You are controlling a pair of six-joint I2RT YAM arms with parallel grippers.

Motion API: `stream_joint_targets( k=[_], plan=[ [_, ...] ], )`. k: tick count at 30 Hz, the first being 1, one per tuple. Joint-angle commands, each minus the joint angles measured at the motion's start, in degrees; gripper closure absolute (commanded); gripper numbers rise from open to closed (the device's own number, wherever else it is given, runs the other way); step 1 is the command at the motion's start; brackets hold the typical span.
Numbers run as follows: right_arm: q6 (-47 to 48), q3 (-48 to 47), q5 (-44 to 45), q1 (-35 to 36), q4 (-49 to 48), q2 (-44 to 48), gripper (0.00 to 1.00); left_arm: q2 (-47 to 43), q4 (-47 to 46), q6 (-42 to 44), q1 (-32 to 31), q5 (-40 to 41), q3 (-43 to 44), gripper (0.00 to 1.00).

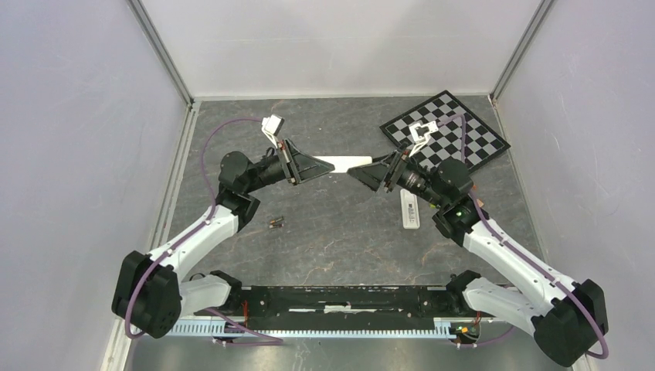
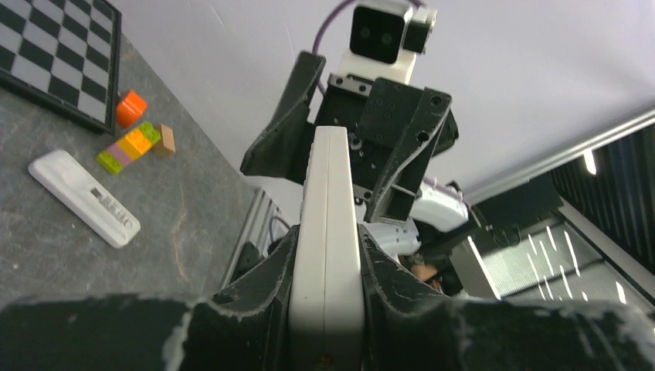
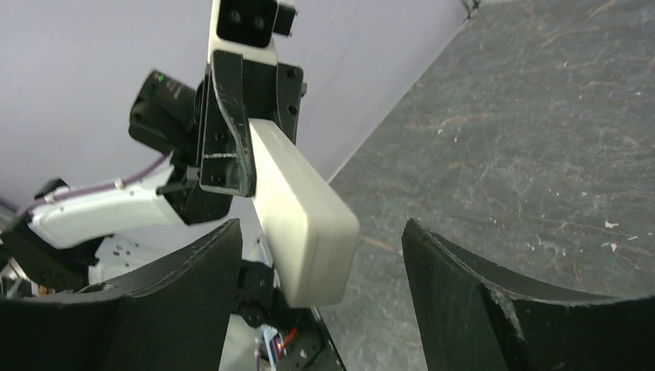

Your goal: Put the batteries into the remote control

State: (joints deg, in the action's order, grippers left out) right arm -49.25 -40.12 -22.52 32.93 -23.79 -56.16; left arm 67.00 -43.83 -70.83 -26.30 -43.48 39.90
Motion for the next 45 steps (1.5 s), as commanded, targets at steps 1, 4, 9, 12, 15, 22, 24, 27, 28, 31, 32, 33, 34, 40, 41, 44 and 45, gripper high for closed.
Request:
stream_joint_targets(
  k=[1,4,9,12,15,22,24,27,28,31,32,33,34,40,41,44,45],
  plan=[
    [6.11,-3.11,-7.79,-0.67,3.29,-1.14,0.20,-1.57,1.02,0.13,1.59,-10.21,1.89,0.98],
    [5.69,-3.39,-9.32,-0.76,2.22,-2.40,0.22,-2.42,5.47,3.06,1.83,-12.64,2.98,0.98],
    [3.80,-3.13,-11.16,-0.76,-0.91,-3.99,0.27,-3.59,11.86,7.35,2.13,-13.11,4.06,0.98],
    [2.43,-2.72,-11.93,-0.78,-2.63,-5.05,0.30,-3.42,11.77,7.29,2.13,-13.21,4.05,0.98],
    [0.29,-1.76,-12.47,-0.76,-5.22,-6.31,0.36,-3.44,11.68,7.53,2.09,-13.71,3.98,0.98],
    [-7.89,3.26,-12.66,-0.83,-18.37,-8.07,0.40,-3.77,12.79,8.67,2.21,-14.36,3.98,0.98],
    [-8.65,3.39,-12.66,-0.76,-19.05,-8.47,0.41,-3.97,12.98,8.56,2.17,-14.10,3.87,0.98],
    [-6.19,2.75,-12.31,-0.76,-15.15,-8.45,0.46,-4.38,13.07,8.34,2.25,-13.50,3.88,0.98],
    [-5.30,2.70,-12.23,-0.76,-14.13,-8.36,0.47,-4.57,13.15,8.26,2.31,-13.15,3.87,0.98],
    [-1.94,2.33,-12.13,-0.78,-9.88,-8.07,0.54,-5.01,13.46,7.58,2.31,-12.10,4.00,0.98],
    [-0.87,2.24,-11.99,-0.76,-8.10,-7.92,0.56,-5.10,13.36,7.06,2.36,-11.79,3.88,0.98],
    [0.34,2.31,-11.88,-0.76,-6.89,-7.77,0.58,-5.17,13.05,6.43,2.32,-11.71,3.87,0.98],
    [1.49,2.45,-11.81,-0.76,-5.71,-7.68,0.60,-5.45,12.54,5.69,2.38,-11.55,3.71,0.98],
    [6.79,4.20,-14.40,-1.52,-5.04,-7.69,0.71,-6.53,11.15,1.66,2.81,-10.97,3.80,0.98],
    [7.44,4.46,-15.18,-1.84,-5.16,-7.71,0.72,-6.56,10.57,0.74,2.94,-11.09,3.79,0.98],
    [9.39,4.11,-17.82,-2.77,-4.75,-7.92,0.76,-6.60,9.66,-0.89,3.43,-11.49,3.80,0.98],
    [9.72,3.86,-18.56,-3.02,-4.73,-7.99,0.79,-6.54,9.43,-1.19,3.60,-11.55,3.80,0.98]
  ],
)
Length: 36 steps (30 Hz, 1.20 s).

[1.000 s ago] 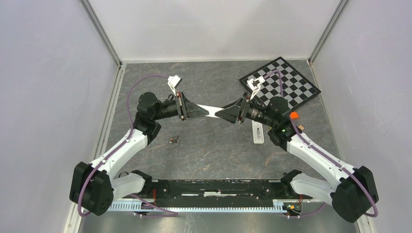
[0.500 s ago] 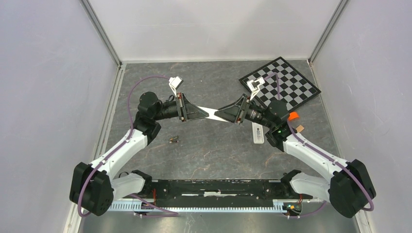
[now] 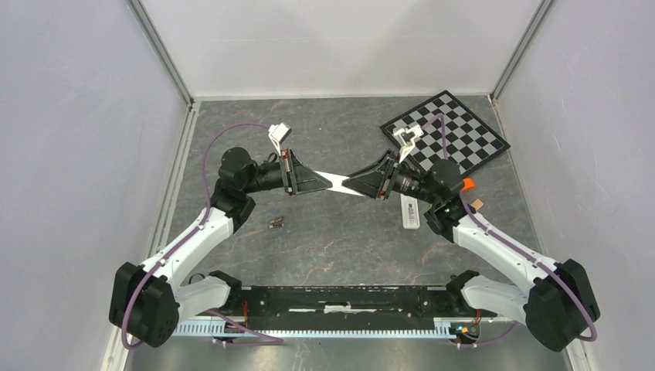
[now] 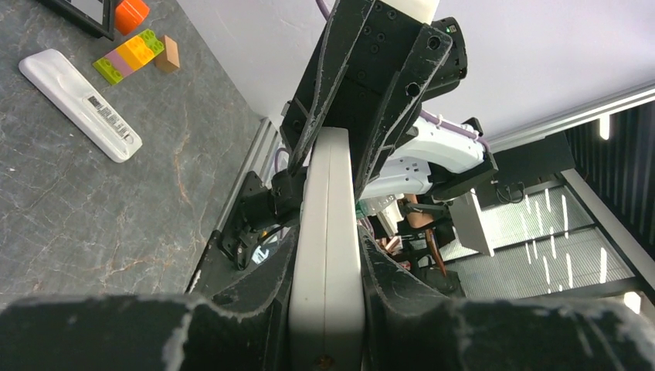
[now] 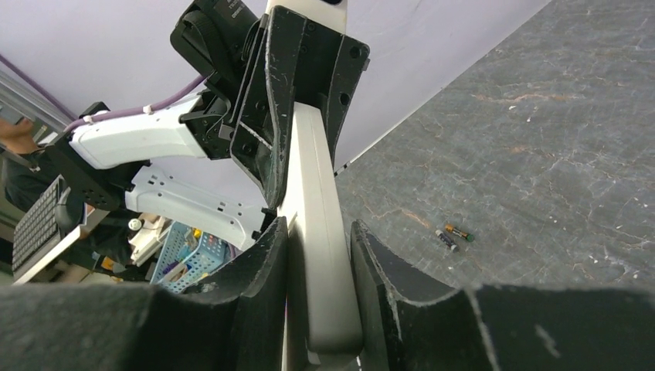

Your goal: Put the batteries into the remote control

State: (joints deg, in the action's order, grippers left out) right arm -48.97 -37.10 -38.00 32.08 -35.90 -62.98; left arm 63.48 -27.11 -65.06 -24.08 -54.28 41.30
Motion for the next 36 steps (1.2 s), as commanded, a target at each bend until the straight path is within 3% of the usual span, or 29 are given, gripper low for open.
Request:
stream_joint_targets(
  k=[1,4,7,20,26,32,36],
  plan=[
    [9.51,0.68,-3.93,-2.31,6.95,-1.26,0.81,-2.94,-7.78,-7.38,1.42,-0.78,2.23,0.98],
    [8.80,0.18,-5.43,-2.79,5.76,-1.44,0.86,-2.31,-10.67,-9.68,1.58,-1.05,1.58,0.98],
    [7.82,-0.48,-4.60,-2.98,6.11,-1.36,0.83,-1.87,-11.91,-10.15,1.83,-0.92,0.90,0.98],
    [4.66,-2.36,5.90,-2.98,14.03,-1.58,0.38,-0.78,-9.47,-6.89,1.93,0.44,0.19,0.98],
    [2.42,-2.95,5.04,-2.98,13.00,-1.71,0.41,-0.76,-3.47,-2.06,1.88,1.70,0.88,0.98],
    [1.28,-3.25,4.41,-2.98,15.65,-0.85,0.43,-2.25,10.17,7.72,1.90,6.08,3.02,0.98],
    [-0.65,-2.61,3.24,-2.98,14.80,-0.62,0.42,-2.38,12.34,9.42,1.86,6.69,3.57,0.98]
  ],
)
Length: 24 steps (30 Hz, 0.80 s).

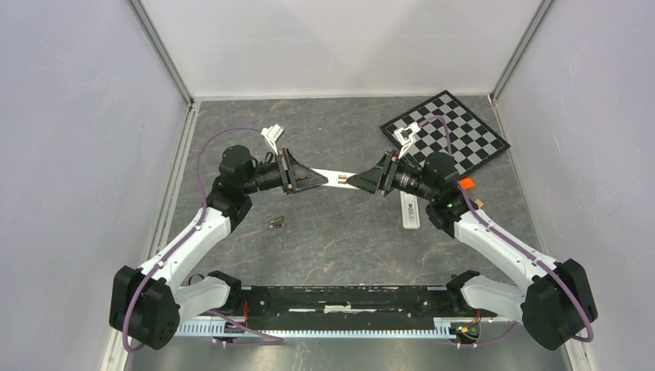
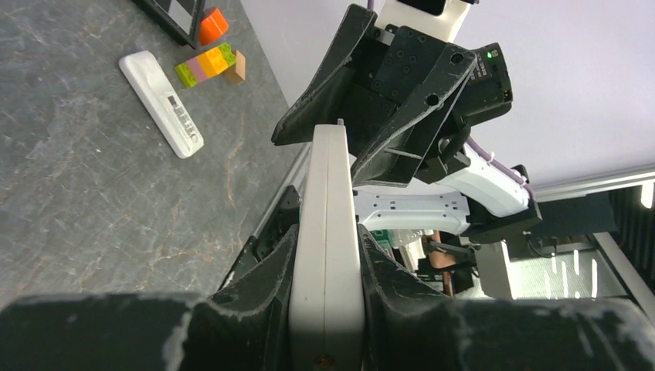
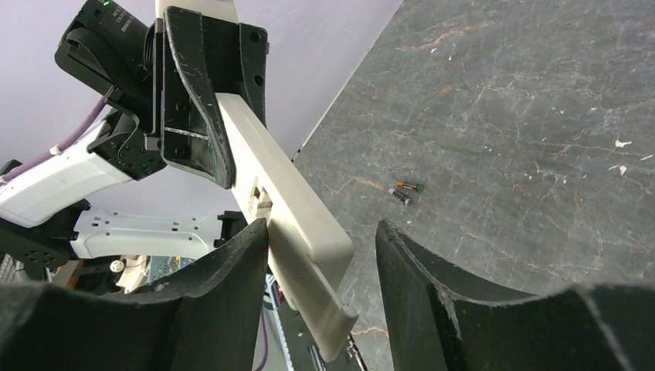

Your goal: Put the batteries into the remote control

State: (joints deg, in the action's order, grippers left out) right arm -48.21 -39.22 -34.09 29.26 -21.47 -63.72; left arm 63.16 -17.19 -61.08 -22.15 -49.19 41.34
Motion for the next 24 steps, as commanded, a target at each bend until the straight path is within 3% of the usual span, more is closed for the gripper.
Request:
stream_joint_targets(
  k=[1,10,18,24],
  plan=[
    [-1.94,-0.21,-0.87,-0.22,-0.14,0.11,0.42,-1.96,2.63,5.53,0.00,1.73,3.48,0.98],
    [-5.23,2.40,-1.72,-0.16,-4.67,-0.56,0.33,-1.74,8.53,9.70,-0.02,4.40,4.55,0.98],
    [-5.32,2.64,-1.34,-0.17,-2.89,-1.09,0.50,-1.74,13.79,13.69,0.00,7.20,5.67,0.98],
    [-4.81,2.99,-1.50,-0.16,-1.95,-1.32,0.68,-1.62,16.81,16.43,0.00,8.83,6.21,0.98]
  ],
)
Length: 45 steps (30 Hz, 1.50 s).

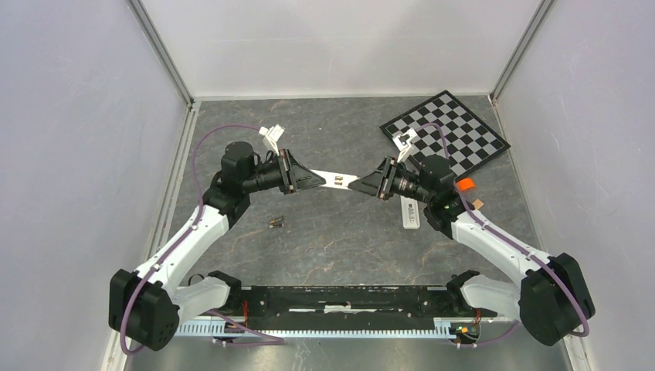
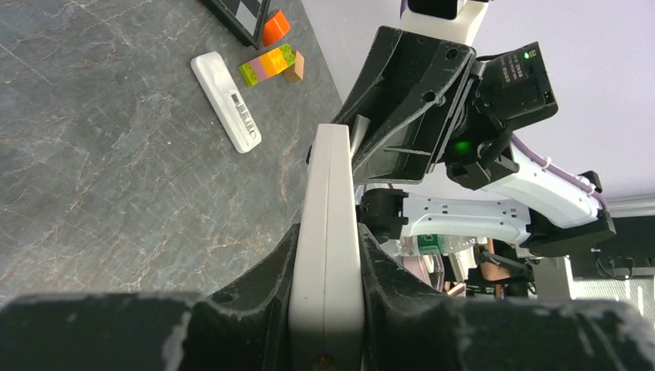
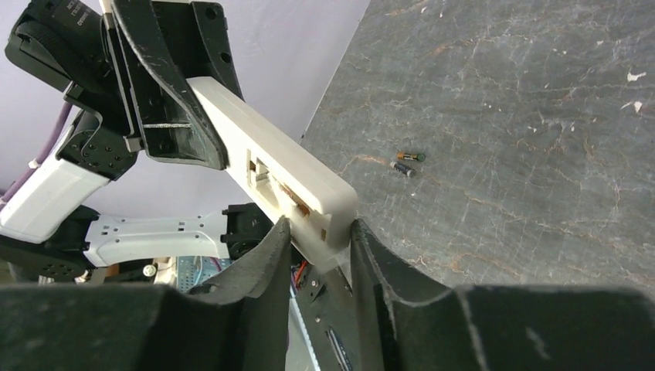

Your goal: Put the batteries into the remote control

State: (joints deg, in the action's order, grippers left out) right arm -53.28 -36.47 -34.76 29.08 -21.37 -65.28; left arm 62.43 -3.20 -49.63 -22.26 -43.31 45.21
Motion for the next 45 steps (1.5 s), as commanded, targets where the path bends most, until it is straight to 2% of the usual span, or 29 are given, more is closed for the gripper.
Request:
stream_joint_targets(
  k=[1,7,10,12,18,22,26,31,36,45],
  plan=[
    [0.33,0.44,-1.10,0.01,-2.61,0.31,0.70,-0.91,3.55,5.65,0.09,3.24,2.49,0.98],
    [1.23,1.24,-1.12,0.01,-3.50,1.19,0.78,-1.08,9.34,9.88,0.06,5.78,3.66,0.98],
    [1.32,1.47,-1.18,0.01,-3.98,1.47,0.88,-0.96,10.10,10.65,0.10,6.42,3.74,0.98],
    [1.37,1.74,-1.23,0.01,-4.29,1.76,1.00,-0.96,11.28,11.45,0.09,7.35,4.00,0.98],
    [2.58,3.03,-0.30,0.01,-3.62,1.63,1.00,-1.20,13.78,13.34,0.07,10.20,4.49,0.98],
    [7.71,4.10,4.57,0.01,0.52,0.60,1.00,-1.44,19.07,16.94,0.10,15.75,5.35,0.98],
    [12.35,5.86,10.50,0.01,2.83,-3.30,1.00,-2.11,22.45,19.75,0.06,19.25,5.72,0.98],
    [13.94,8.46,10.84,0.01,-1.90,-11.20,0.99,-3.79,23.10,21.80,0.06,19.54,5.37,0.98],
    [16.33,8.46,11.21,0.01,-2.97,-16.72,0.88,-4.44,23.15,22.83,0.11,18.99,5.33,0.98],
    [23.70,4.13,20.24,0.01,10.32,-15.22,0.33,-3.99,22.85,23.54,0.05,15.80,5.79,0.98]
  ],
)
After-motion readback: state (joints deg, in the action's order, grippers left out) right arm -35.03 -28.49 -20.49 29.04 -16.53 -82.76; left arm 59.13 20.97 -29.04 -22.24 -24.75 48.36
